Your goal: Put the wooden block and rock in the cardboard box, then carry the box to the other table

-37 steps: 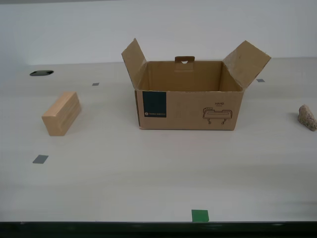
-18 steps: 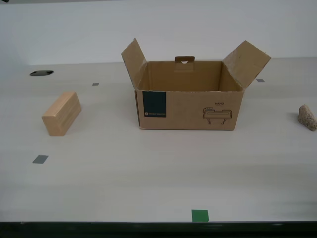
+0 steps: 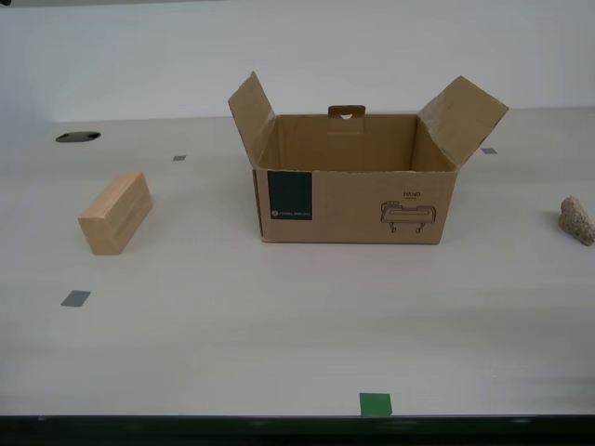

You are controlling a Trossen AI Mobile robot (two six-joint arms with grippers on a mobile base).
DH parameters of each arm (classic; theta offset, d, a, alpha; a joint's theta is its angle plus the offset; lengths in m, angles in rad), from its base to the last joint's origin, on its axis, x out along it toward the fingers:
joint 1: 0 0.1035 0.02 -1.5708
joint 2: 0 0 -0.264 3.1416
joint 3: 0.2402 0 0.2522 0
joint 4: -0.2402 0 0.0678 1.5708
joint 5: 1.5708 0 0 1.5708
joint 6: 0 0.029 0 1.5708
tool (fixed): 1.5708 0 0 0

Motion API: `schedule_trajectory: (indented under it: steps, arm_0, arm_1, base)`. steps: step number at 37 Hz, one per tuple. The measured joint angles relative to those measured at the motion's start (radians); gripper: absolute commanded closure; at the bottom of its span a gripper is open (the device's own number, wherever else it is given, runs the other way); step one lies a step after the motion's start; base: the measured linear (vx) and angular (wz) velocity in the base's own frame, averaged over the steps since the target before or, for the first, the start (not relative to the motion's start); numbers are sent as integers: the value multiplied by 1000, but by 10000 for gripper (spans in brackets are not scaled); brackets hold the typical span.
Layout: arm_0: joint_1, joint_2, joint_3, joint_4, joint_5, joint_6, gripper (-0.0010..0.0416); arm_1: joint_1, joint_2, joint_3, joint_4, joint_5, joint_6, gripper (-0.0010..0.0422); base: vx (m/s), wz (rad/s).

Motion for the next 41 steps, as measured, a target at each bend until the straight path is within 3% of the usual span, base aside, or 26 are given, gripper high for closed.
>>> schedule_trajectory:
  steps: [21,27,41]
  arm_0:
    - [0,0,74,-109,0,16,7]
    - [-1,0,76,-113,0,19,7]
    - [0,0,76,-113,0,49,7]
  arm_1:
    - [-2,12,53,-78,0,-14,30]
    - [-5,90,56,-166,0,-15,30]
    - [-8,241,49,-173,-4,-15,30]
  base:
    - [0,0]
    - [0,0]
    - [0,0]
